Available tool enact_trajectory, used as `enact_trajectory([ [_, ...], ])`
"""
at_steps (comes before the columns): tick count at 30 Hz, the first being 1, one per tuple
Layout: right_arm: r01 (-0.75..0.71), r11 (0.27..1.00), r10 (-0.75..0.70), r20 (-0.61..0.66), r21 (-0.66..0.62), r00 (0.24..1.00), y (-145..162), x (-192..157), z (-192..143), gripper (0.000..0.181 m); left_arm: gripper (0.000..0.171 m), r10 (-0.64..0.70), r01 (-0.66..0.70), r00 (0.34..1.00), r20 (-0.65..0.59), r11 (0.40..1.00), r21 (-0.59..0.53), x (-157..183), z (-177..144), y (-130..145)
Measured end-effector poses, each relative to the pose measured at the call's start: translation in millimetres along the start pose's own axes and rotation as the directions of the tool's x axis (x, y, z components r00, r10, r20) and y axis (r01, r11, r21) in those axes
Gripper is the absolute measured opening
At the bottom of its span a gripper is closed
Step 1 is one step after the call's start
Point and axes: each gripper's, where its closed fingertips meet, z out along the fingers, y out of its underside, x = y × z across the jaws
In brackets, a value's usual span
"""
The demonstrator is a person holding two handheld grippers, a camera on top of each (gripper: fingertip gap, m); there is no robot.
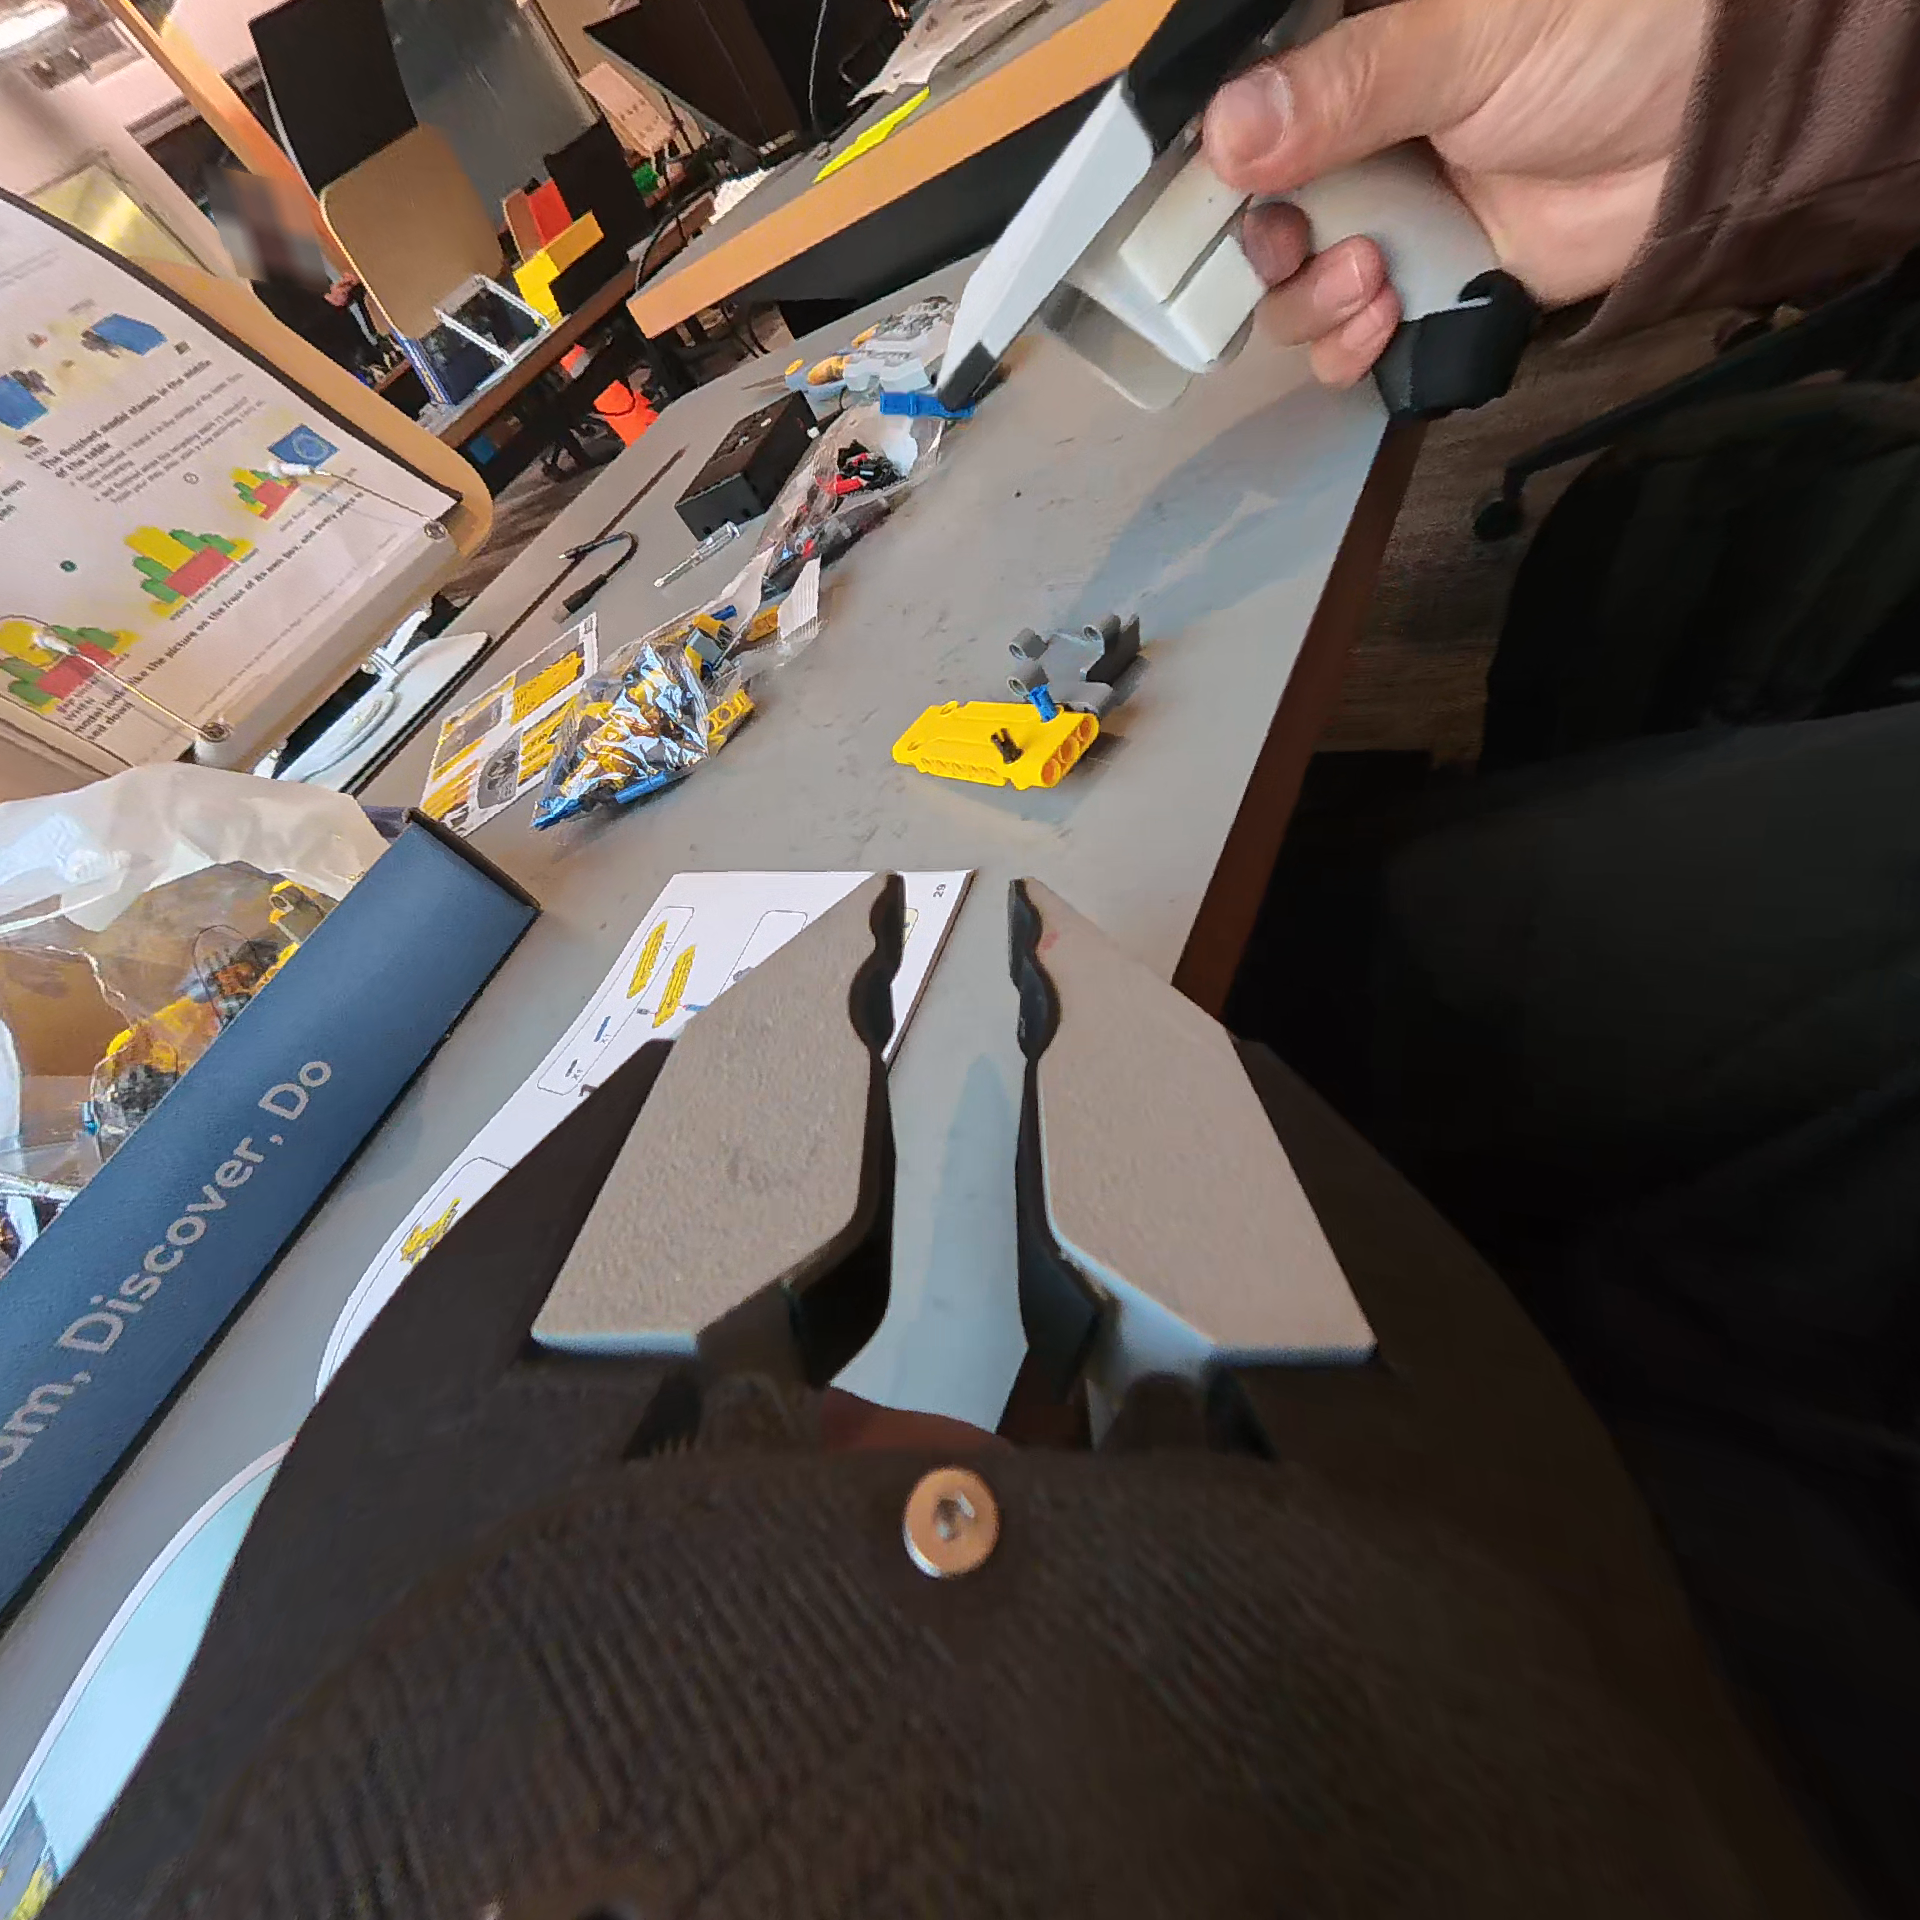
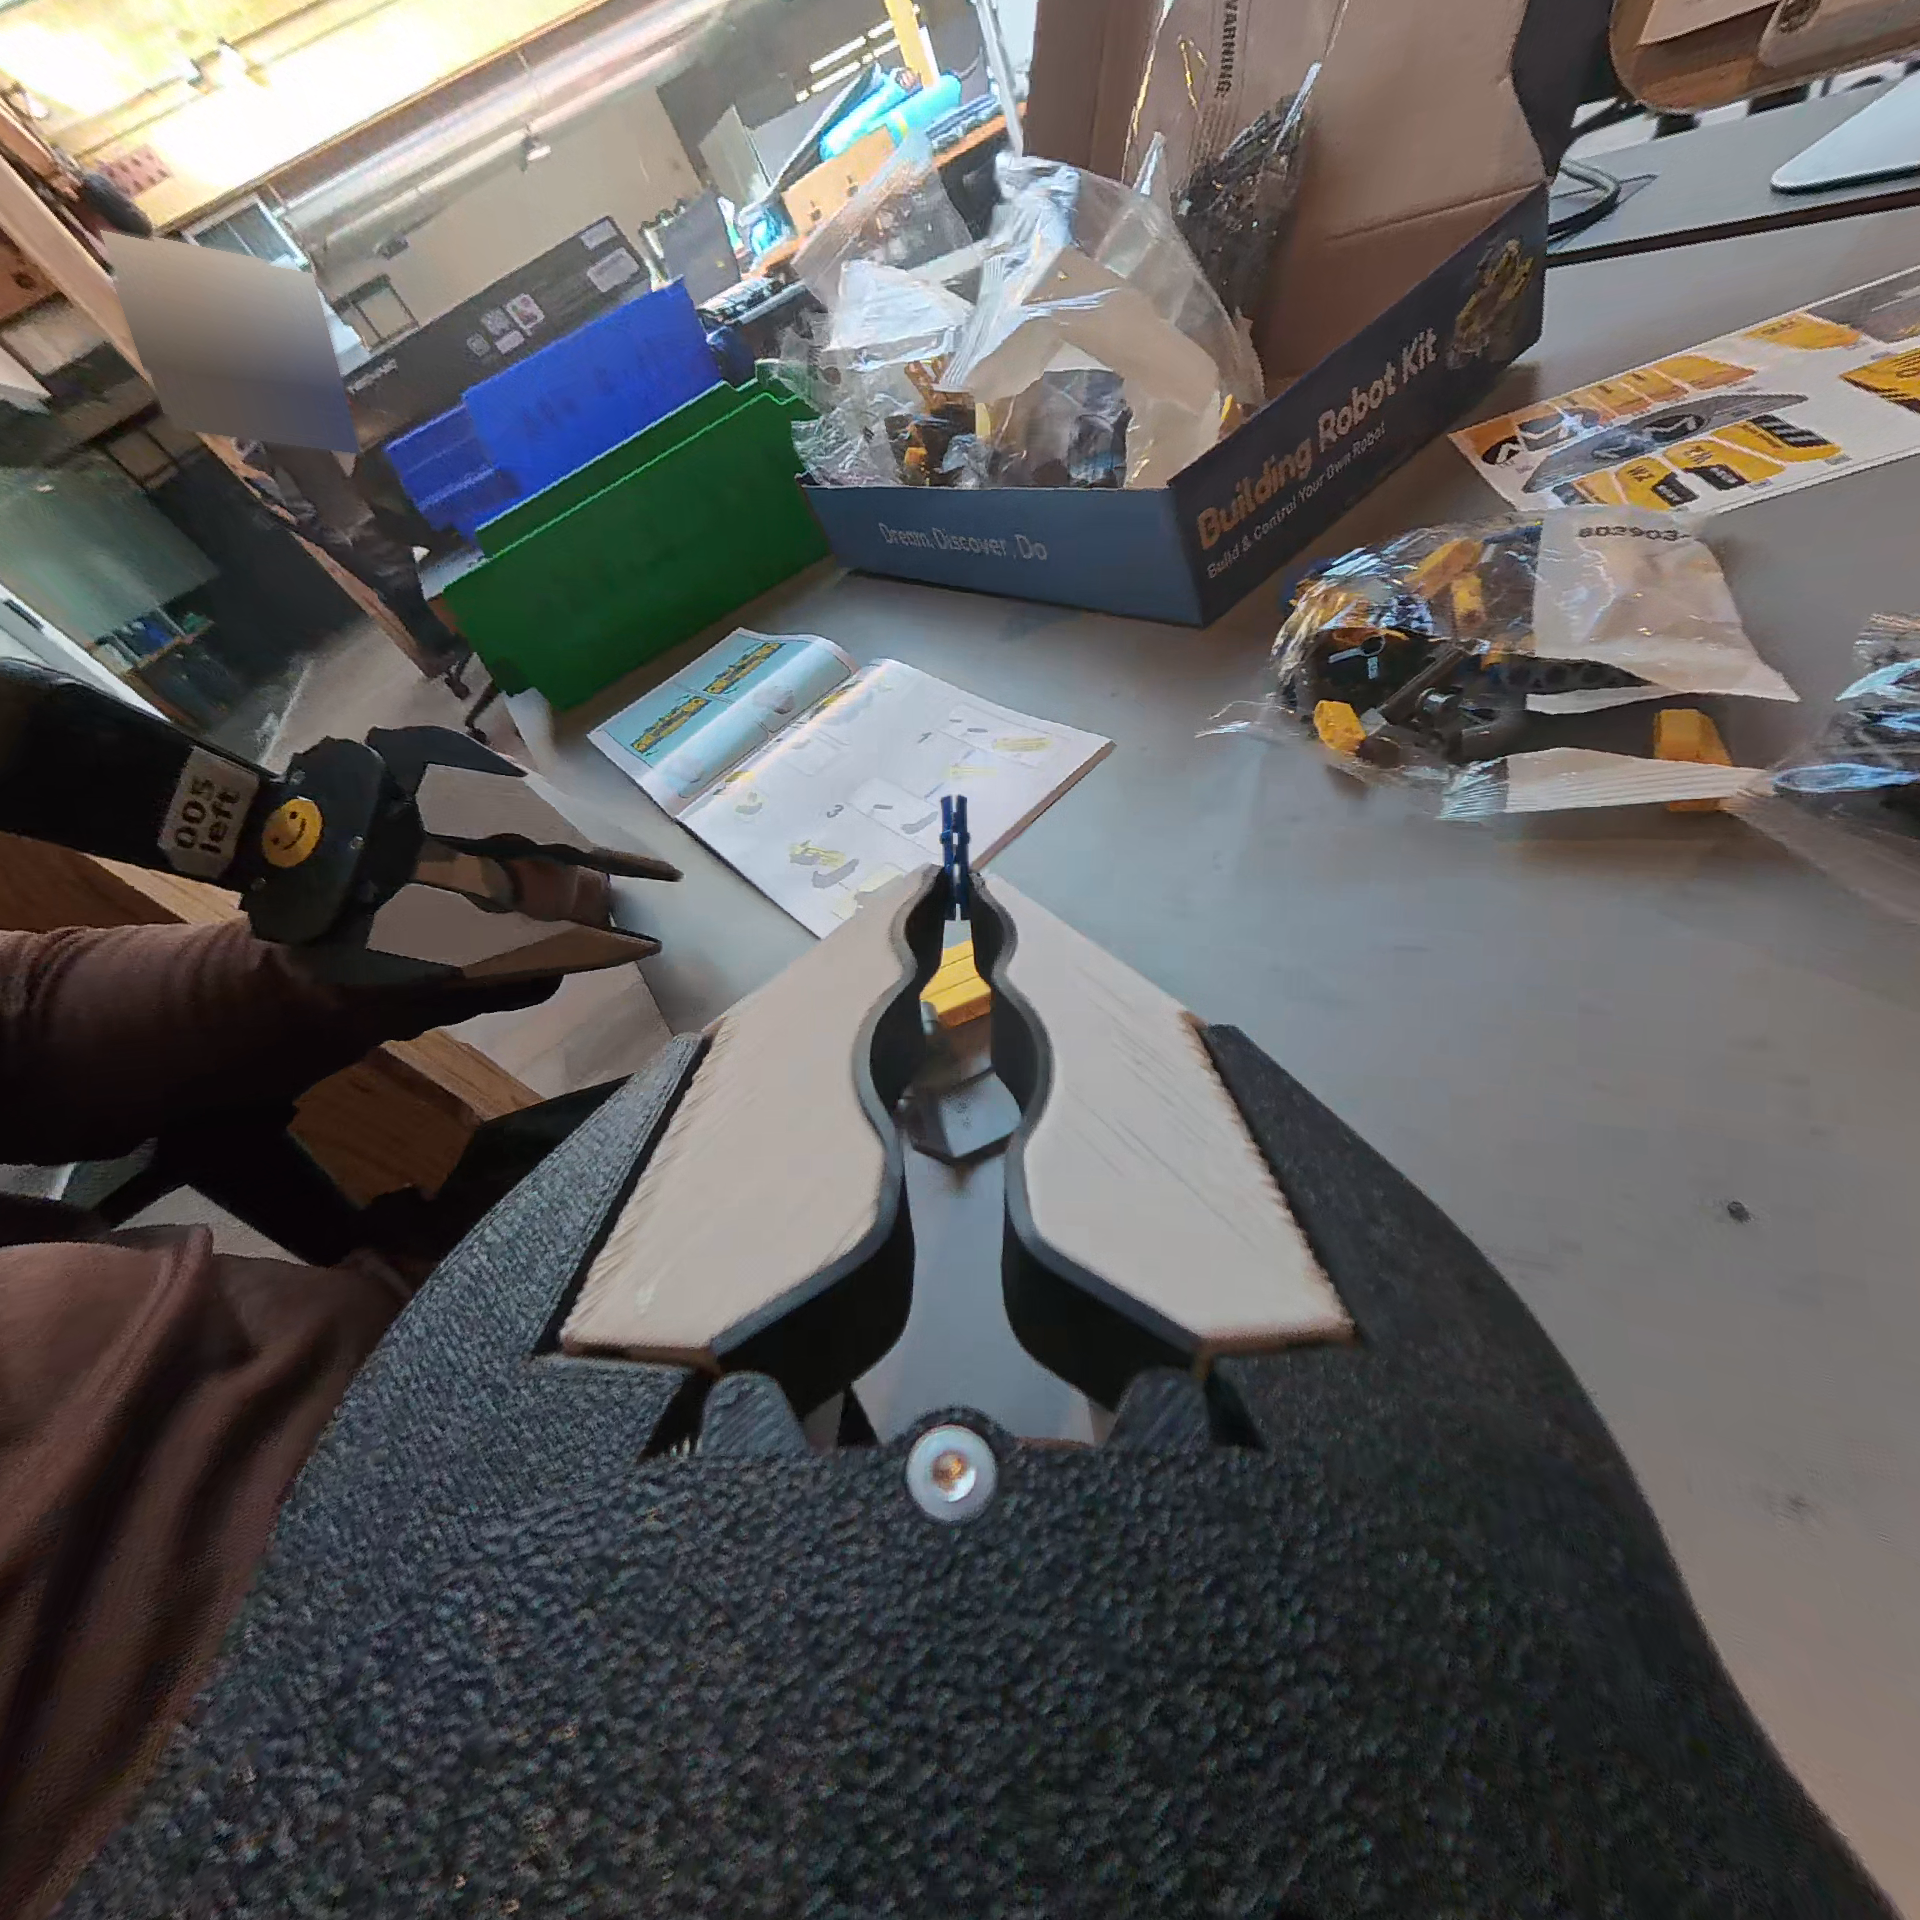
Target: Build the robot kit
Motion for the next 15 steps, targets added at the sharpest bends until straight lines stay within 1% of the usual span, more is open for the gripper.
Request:
enact_trajectory([
  [3,-0.025,0.999,0.024,0.053,0.022,0.998,-3.6,-21.5,-0.6,0.004,0.018,-0.037,0.037,0.999,0.021,0.999,0.030,-2.6,1.4,-11.4],
  [7,-0.081,0.995,0.074,0.139,0.052,0.988,-9.1,-51.7,-0.1,0.004,0.022,-0.129,0.120,0.989,0.069,0.985,0.126,-10.9,-1.5,-45.6],
  [9,-0.135,0.989,0.121,0.193,0.061,0.974,-9.5,-65.1,1.5,0.004,0.024,-0.147,0.131,0.985,0.094,0.979,0.156,-13.4,-0.9,-58.1],
  [12,-0.222,0.974,0.200,0.275,0.053,0.940,-7.5,-81.7,5.7,0.004,0.028,-0.126,0.109,0.986,0.105,0.982,0.156,-8.9,5.2,-70.6],
  [15,-0.302,0.952,0.271,0.343,0.040,0.900,-7.7,-93.2,8.7,0.004,0.028,-0.059,0.037,0.991,0.120,0.984,0.176,-1.3,7.5,-82.8],
])
